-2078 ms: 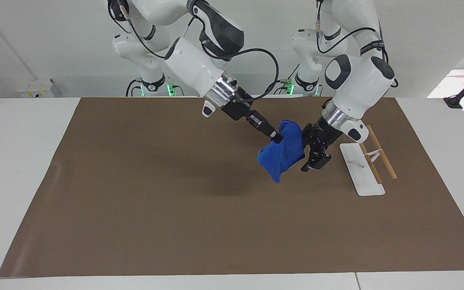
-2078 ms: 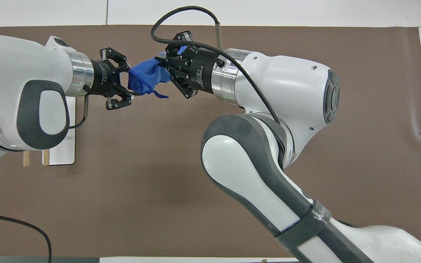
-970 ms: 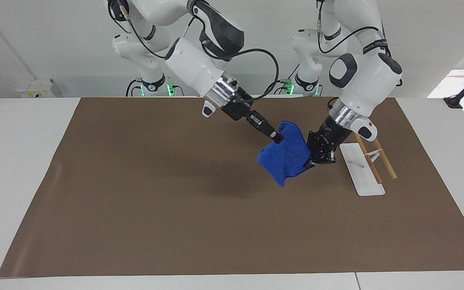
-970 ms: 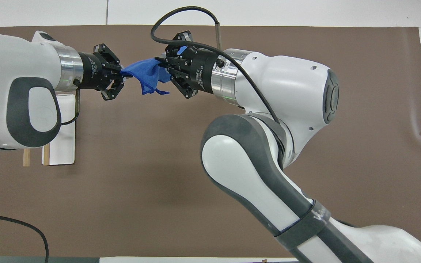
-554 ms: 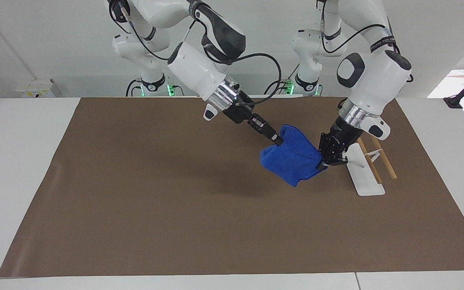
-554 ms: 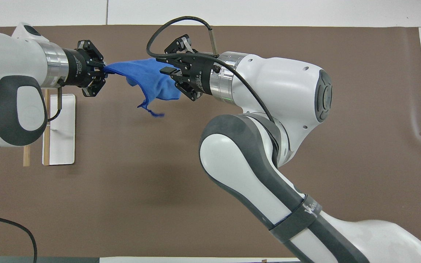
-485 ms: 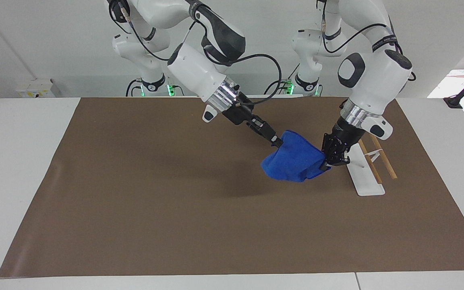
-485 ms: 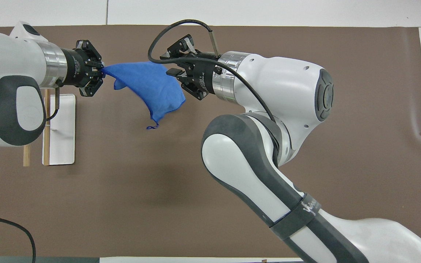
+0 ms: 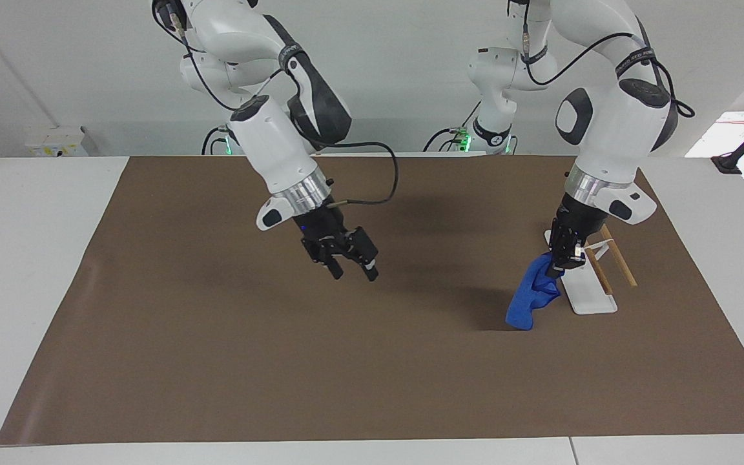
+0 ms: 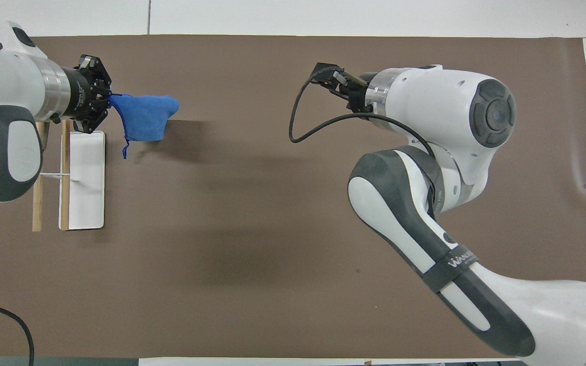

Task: Right arm passes towel to left arm to hang
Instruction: 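Open the right gripper and withdraw while the left gripper pulls the towel, then carry the towel with the left gripper over the wooden rack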

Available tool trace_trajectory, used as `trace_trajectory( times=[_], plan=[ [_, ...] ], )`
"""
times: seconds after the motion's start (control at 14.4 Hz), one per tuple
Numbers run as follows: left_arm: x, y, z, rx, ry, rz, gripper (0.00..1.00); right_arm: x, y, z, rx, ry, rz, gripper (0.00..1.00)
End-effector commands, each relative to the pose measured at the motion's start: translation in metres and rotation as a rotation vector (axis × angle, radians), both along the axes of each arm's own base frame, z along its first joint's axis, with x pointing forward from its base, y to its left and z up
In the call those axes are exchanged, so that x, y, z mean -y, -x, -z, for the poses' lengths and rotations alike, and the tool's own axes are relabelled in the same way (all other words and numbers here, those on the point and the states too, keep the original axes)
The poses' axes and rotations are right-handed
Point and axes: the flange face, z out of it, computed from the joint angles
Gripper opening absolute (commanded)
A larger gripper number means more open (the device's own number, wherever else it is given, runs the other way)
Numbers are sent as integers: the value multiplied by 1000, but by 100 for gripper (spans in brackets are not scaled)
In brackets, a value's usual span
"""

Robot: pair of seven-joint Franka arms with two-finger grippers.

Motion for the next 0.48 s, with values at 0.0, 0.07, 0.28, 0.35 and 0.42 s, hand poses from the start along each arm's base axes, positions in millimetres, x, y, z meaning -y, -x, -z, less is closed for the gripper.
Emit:
trace_trajectory(
  times=[0.0,0.07,0.28,0.35,0.42],
  plan=[
    [-40,15,-21,-22,-59,20,0,53,4,-2,-37,142,-92,100],
    [-54,15,-22,-25,-73,3,0,71,1,-1,-56,186,-124,100],
    [-114,15,-25,-27,-100,-83,0,89,1,-13,-99,351,-229,100],
    [-136,16,-25,-26,-100,-118,0,94,1,-20,-131,378,-236,100],
    [-154,18,-26,-24,-99,-146,0,96,2,-27,-169,401,-247,100]
  ],
)
